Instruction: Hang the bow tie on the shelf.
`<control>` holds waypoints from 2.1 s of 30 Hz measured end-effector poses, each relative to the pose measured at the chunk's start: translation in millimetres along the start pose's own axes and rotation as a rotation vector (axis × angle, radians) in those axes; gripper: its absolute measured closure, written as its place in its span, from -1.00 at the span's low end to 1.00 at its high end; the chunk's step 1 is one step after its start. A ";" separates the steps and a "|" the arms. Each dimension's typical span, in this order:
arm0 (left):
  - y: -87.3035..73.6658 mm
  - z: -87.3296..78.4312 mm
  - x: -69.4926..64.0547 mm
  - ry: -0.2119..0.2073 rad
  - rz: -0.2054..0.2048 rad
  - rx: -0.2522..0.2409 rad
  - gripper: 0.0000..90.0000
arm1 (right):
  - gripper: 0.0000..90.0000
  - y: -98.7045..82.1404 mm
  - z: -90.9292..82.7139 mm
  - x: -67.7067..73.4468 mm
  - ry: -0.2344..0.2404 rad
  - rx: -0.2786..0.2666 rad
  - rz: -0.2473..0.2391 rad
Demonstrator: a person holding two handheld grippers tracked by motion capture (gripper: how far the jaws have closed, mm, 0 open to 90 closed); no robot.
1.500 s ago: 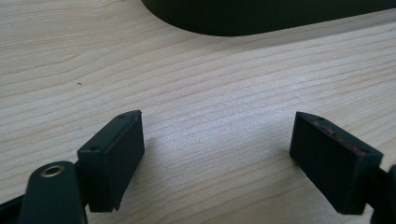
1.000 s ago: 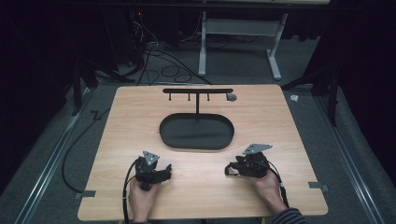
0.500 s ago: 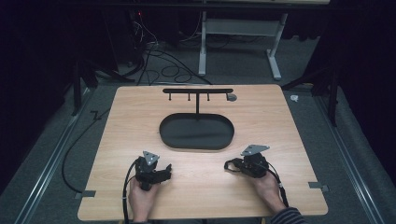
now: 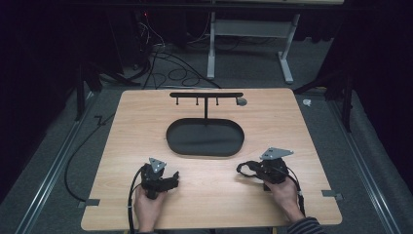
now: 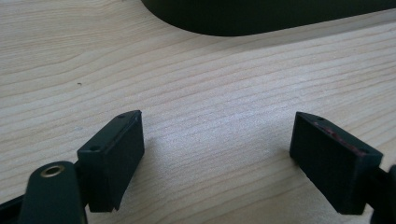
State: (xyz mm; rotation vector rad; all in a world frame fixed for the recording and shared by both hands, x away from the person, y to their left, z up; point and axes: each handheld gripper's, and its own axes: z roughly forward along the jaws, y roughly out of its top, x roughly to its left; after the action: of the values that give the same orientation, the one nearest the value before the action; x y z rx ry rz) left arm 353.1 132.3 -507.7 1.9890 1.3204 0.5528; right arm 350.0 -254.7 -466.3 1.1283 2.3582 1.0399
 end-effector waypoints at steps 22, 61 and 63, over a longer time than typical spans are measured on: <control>0.0 -0.1 0.2 -0.002 0.000 0.001 -0.60 | 0.94 36.6 -49.6 -9.7 -0.038 -0.154 0.006; 0.0 -0.1 0.3 -0.002 0.001 0.001 -0.60 | 0.94 111.7 -34.1 -8.3 -0.033 -0.183 -0.068; 0.0 -0.1 0.3 -0.003 0.001 0.001 -0.60 | 0.94 114.9 -32.7 -9.3 -0.029 -0.186 -0.063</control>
State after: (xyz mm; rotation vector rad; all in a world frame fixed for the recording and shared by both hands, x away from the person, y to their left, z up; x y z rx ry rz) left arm 353.2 132.7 -507.6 1.9909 1.3181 0.5500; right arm 399.1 -229.0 -360.0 0.9890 2.2069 1.1838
